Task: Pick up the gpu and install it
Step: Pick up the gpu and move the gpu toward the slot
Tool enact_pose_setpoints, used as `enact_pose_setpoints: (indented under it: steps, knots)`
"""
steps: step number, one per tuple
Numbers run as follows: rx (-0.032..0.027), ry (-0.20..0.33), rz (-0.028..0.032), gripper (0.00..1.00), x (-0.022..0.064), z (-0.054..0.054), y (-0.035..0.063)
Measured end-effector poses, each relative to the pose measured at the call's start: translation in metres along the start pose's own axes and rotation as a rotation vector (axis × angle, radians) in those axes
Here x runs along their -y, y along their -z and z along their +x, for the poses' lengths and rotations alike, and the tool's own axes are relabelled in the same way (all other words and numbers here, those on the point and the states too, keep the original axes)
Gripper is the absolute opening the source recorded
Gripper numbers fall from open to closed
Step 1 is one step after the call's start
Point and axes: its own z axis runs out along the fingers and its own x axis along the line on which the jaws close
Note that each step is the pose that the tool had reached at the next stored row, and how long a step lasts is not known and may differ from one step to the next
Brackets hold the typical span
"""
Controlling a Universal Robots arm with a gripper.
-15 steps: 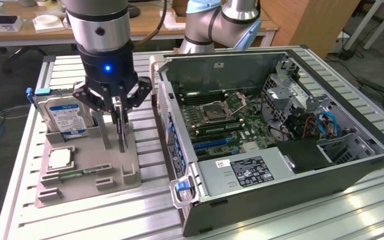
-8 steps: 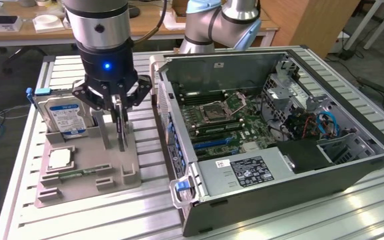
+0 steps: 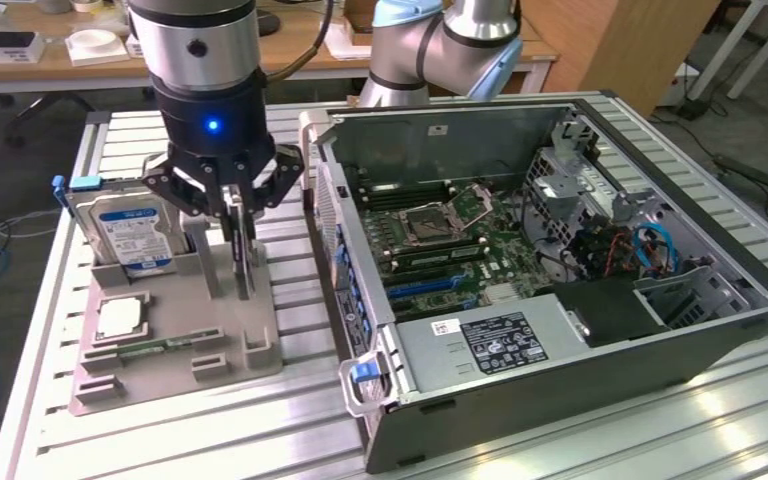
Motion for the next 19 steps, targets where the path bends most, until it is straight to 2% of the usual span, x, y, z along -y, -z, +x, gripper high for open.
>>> enact_pose_setpoints:
  steps: [19]
  knots:
    - [0.0002,0.000,-0.0001,0.26,-0.0003,0.0000,0.0055]
